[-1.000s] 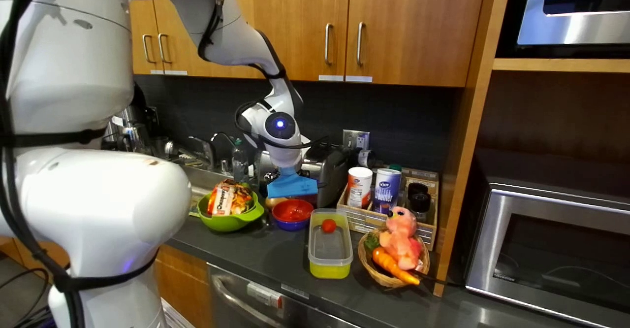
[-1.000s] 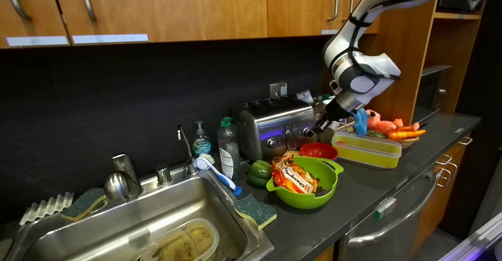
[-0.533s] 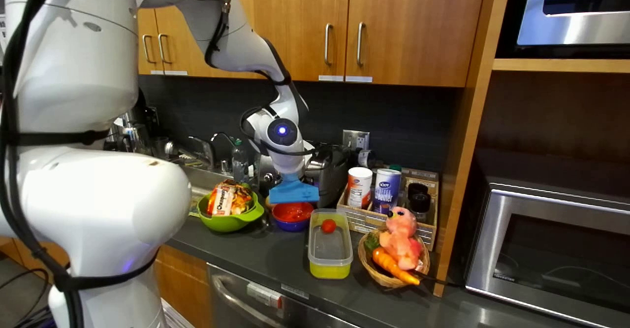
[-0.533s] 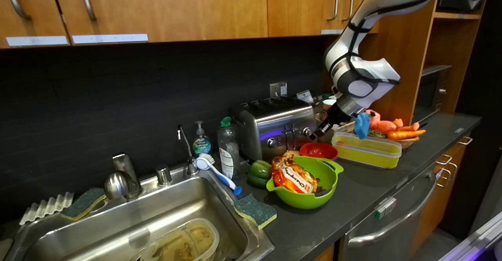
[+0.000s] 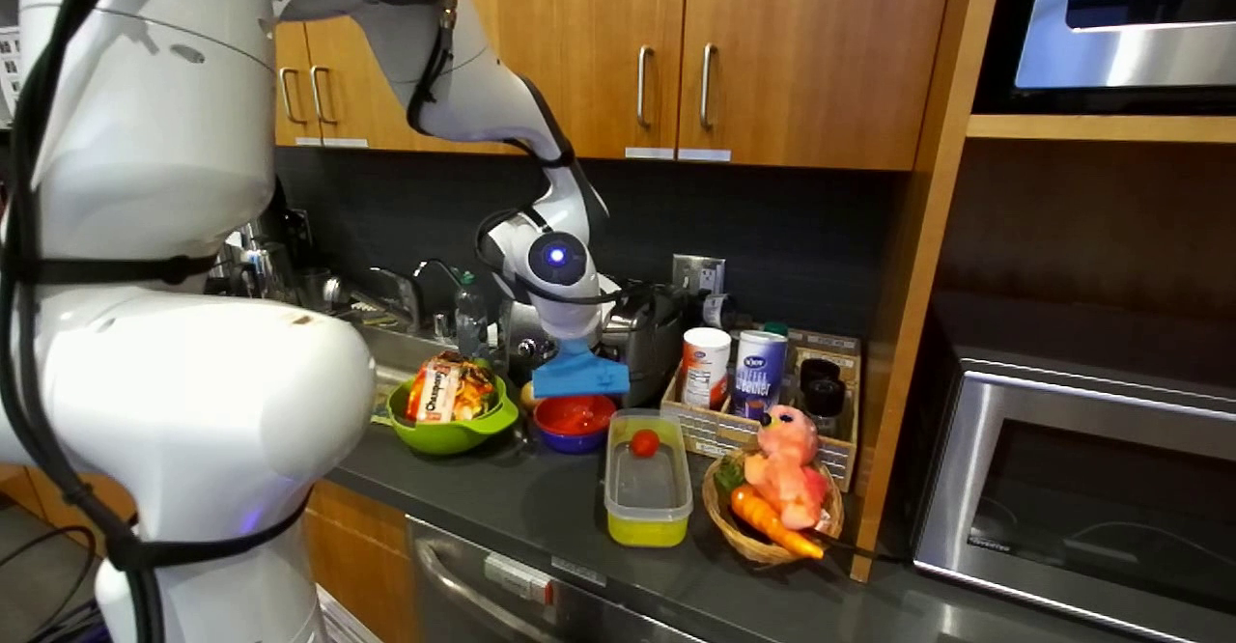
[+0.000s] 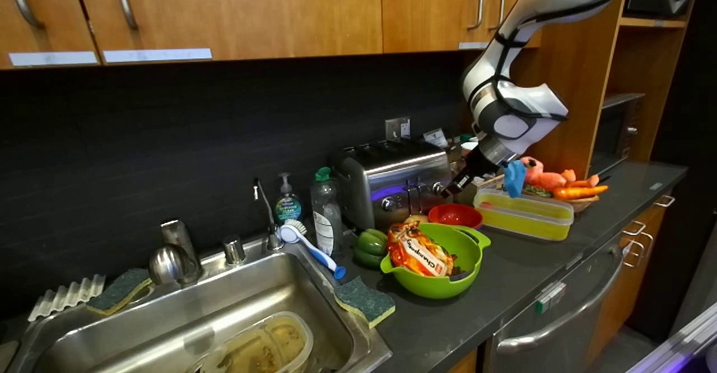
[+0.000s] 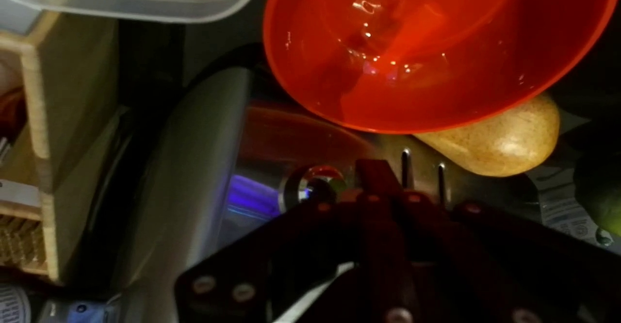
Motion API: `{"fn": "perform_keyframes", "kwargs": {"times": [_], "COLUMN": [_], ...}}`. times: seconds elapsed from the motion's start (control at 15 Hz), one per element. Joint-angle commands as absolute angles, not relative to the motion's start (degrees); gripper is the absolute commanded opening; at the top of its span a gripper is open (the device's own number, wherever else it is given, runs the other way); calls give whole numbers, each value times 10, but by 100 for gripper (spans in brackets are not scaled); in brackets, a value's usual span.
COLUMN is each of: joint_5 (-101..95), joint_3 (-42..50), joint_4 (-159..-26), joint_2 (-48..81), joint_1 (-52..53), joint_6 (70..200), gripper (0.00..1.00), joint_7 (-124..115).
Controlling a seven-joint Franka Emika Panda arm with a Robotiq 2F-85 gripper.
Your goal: Press the right knob on the toaster
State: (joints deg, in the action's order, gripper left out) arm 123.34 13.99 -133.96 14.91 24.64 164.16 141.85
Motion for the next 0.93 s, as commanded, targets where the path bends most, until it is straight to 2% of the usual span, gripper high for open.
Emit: {"fn": "perform_keyframes", "kwargs": {"times": [0.0,0.87], "joint_5": [1262,1283], "joint_3": [149,161], "joint_4": [-1325,-1322], "joint_2": [152,150], "joint_1": [251,248], "joint_6": [1651,1637], "gripper": [0,0], "joint_7": [1451,1471]}}
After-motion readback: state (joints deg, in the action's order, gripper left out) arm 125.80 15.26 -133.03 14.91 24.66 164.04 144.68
